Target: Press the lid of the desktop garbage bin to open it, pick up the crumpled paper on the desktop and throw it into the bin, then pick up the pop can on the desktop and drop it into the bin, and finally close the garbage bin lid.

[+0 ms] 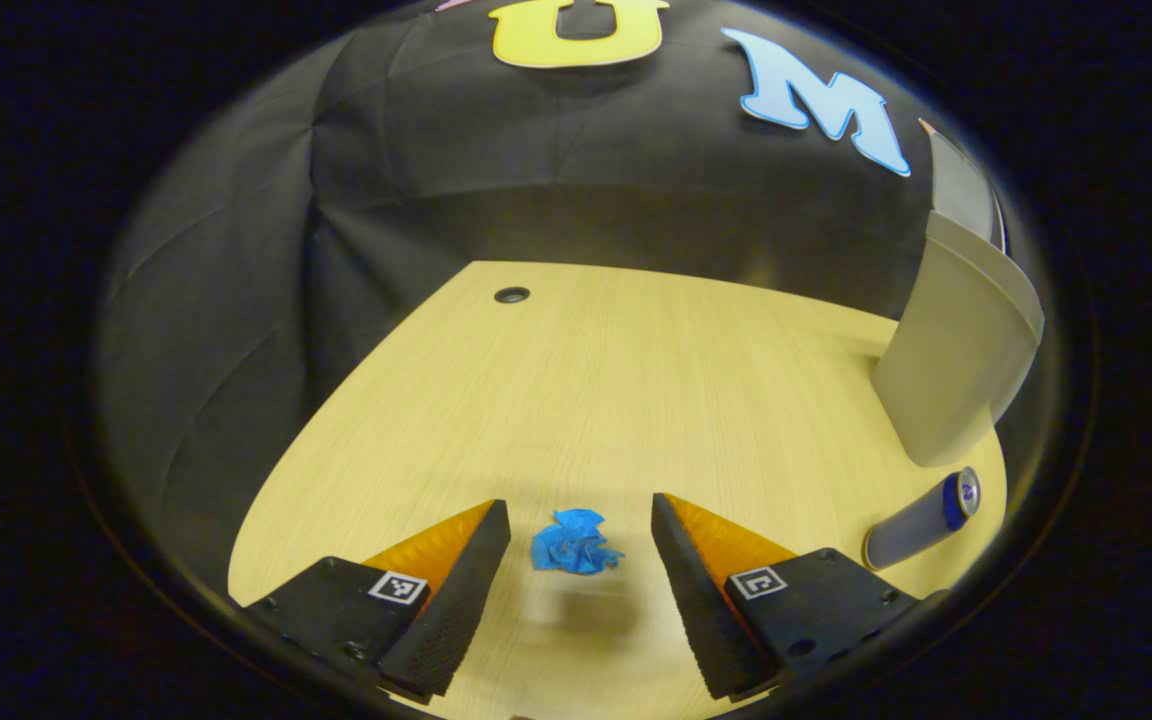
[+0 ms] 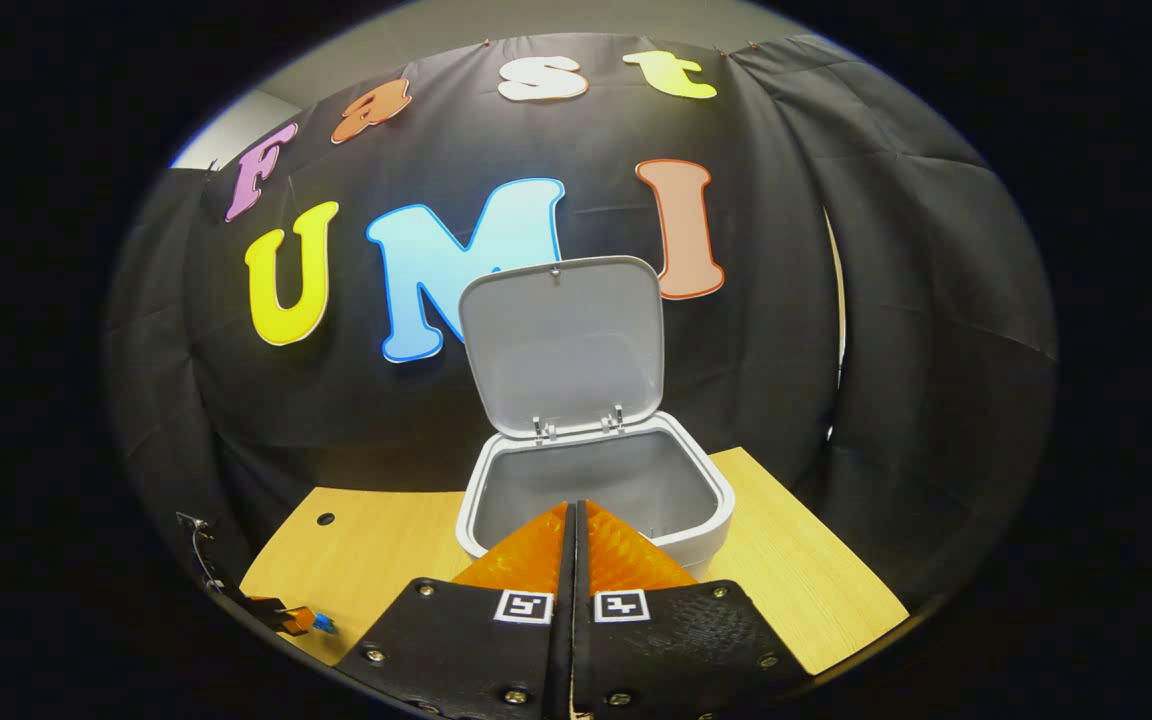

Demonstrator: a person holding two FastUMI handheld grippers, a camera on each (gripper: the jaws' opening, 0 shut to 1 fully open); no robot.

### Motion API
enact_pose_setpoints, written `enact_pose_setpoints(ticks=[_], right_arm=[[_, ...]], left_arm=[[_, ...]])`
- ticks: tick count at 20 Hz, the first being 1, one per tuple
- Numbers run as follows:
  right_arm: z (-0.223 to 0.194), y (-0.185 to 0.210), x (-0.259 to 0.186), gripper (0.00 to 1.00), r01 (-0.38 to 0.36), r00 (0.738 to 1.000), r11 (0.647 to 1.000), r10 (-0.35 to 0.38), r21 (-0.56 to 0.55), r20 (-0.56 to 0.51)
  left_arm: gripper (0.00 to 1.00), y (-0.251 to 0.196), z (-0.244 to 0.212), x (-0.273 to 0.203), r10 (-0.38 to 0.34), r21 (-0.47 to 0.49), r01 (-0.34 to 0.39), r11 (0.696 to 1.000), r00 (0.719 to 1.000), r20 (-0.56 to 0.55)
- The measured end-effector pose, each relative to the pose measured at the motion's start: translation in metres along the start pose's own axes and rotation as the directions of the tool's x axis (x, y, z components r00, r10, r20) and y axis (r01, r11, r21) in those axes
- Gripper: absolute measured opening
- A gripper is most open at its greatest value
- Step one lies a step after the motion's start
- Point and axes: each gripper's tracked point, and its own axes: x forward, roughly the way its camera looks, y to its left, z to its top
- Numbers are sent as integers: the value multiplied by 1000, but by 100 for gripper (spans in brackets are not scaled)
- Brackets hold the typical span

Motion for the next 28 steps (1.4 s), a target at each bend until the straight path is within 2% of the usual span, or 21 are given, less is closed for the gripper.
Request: enact_pose_setpoints(ticks=[9,21,22,24,26,28], right_arm=[[-9,-16,-1,1,70,997,997,-69,33,-26],[-18,-10,1,1,63,997,997,-61,44,-52],[-19,-10,0,1,64,997,997,-62,45,-53],[-19,-12,-1,1,68,996,996,-66,49,-53],[-21,-14,-1,1,71,996,996,-68,56,-57],[-23,-16,-1,1,73,996,995,-69,64,-63]], left_arm=[[94,3,-15,34,9,17,-8,1000,997,-73],[96,17,-25,68,18,-5,-19,1000,991,-136],[93,19,-24,71,23,-2,-23,1000,989,-144],[69,21,-14,75,25,1,-25,1000,989,-143],[67,25,-1,79,38,10,-37,999,989,-144],[52,25,13,82,41,4,-41,999,989,-141]])
